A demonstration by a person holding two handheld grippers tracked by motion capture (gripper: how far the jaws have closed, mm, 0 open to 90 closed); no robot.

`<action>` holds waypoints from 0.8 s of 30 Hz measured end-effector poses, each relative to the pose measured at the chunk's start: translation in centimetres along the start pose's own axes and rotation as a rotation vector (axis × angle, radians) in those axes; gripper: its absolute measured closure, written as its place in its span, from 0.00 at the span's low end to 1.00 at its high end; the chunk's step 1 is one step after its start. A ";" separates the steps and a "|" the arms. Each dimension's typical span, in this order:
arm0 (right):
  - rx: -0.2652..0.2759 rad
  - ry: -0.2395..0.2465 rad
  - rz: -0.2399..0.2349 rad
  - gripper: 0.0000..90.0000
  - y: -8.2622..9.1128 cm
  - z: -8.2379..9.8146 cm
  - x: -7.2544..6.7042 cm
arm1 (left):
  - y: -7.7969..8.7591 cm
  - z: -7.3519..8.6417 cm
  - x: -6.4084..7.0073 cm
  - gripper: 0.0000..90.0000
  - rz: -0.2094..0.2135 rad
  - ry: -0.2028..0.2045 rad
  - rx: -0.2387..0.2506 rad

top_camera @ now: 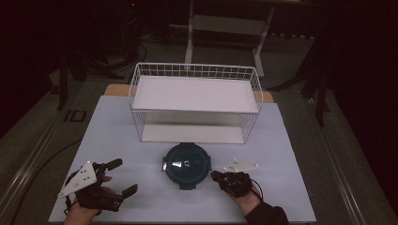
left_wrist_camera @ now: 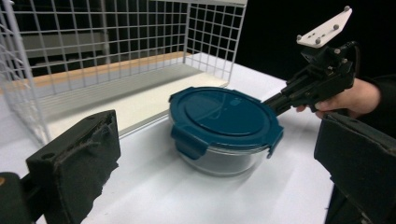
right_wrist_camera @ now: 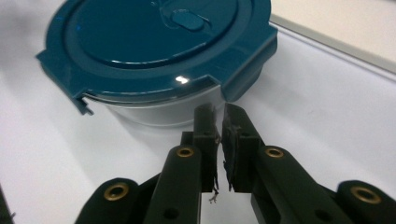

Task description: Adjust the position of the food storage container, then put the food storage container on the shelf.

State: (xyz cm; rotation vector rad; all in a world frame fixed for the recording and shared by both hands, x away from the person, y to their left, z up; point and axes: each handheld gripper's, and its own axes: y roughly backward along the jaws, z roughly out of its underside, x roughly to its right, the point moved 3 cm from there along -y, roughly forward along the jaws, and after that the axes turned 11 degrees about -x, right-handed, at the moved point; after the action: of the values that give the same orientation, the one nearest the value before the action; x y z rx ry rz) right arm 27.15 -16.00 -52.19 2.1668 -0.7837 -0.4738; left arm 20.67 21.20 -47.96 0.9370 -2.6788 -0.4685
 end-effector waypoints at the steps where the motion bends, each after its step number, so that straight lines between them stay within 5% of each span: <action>1: 0.011 0.009 -0.005 0.86 0.2 -0.1 -0.1 | 0.0 0.0 0.1 0.01 0.005 -0.003 -0.001; 9: 0.112 0.036 -0.040 0.53 2.2 -1.2 -0.2 | -0.3 -1.0 0.9 0.01 0.047 -0.022 -0.046; 10: 0.146 0.028 -0.078 0.34 2.9 -1.5 -0.3 | -0.4 -1.5 1.2 0.01 0.048 -0.047 -0.056; 12: 0.154 0.034 -0.100 0.16 3.1 -1.7 -0.3 | -0.5 -1.9 1.5 0.01 0.051 -0.068 -0.091; 15: 0.175 0.043 -0.093 0.14 3.5 -1.7 -0.4 | -0.7 -2.1 1.7 0.01 0.038 -0.077 -0.124; 16: 0.189 0.045 -0.133 0.12 3.7 -1.8 -0.3 | -1.1 -2.2 1.9 0.01 0.052 -0.063 -0.195; 18: 0.236 0.051 -0.150 0.12 4.3 -2.0 -0.2 | -1.3 -2.2 2.0 0.01 0.060 -0.041 -0.226; 21: 0.257 0.063 -0.139 0.12 4.8 -2.2 -0.2 | -1.4 -2.4 2.0 0.01 0.068 -0.004 -0.225; 24: 0.277 0.098 -0.067 0.15 5.6 -2.6 -0.1 | -1.3 -3.2 1.6 0.01 0.060 0.055 -0.172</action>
State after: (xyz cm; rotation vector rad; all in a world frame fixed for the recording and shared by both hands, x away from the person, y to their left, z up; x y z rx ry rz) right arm 26.34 -17.41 -46.27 2.4584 -0.7613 -0.3036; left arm 21.35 18.53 -45.34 0.8062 -2.5613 -0.6385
